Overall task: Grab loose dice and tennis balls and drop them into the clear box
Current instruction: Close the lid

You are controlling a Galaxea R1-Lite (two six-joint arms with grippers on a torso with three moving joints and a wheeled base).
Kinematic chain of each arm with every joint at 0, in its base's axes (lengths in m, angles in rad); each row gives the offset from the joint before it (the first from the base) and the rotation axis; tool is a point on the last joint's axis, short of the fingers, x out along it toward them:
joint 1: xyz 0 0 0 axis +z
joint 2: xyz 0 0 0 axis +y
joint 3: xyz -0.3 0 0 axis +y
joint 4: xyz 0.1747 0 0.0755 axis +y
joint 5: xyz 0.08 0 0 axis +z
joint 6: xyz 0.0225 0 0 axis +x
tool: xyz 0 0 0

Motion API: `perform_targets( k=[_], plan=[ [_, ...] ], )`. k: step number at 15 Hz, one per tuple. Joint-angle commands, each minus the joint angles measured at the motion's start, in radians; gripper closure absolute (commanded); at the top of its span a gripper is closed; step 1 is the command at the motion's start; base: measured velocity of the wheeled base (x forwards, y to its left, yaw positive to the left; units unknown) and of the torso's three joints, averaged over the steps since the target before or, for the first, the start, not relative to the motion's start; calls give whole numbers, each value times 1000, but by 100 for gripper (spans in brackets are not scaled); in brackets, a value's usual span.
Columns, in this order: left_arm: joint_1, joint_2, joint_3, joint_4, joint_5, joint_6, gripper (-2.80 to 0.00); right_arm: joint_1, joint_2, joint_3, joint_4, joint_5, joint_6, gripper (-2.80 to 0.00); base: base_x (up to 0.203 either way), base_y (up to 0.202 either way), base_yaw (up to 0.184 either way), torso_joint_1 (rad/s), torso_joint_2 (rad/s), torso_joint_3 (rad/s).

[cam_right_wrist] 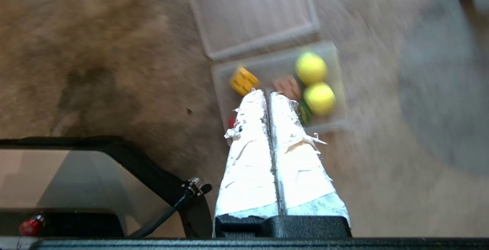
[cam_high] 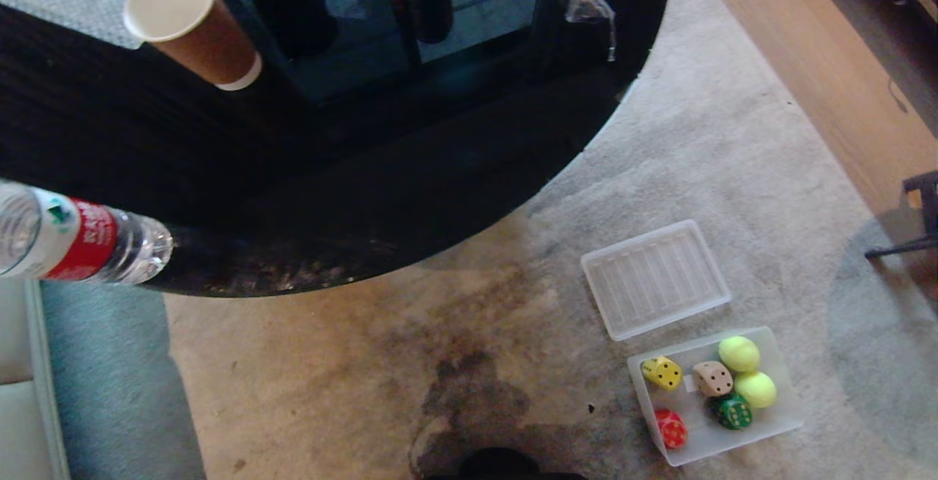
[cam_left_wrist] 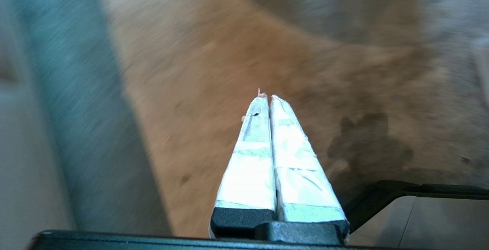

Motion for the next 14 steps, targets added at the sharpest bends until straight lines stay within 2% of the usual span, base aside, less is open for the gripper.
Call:
perform_targets(
  k=[1, 9, 14],
  plan=[
    [0, 0, 0, 0, 0, 0, 0, 1, 2, 0, 0, 0, 4, 0, -1, -8, 165, -2, 2, -1],
    [0, 0, 0, 0, 0, 0, 0, 1, 2, 0, 0, 0, 3, 0, -1, -9, 160, 2, 2, 2],
    [0, 0, 0, 0, 0, 0, 0, 1, 2, 2, -2, 0, 3, 0, 0, -1, 30, 0, 0, -1]
  ],
)
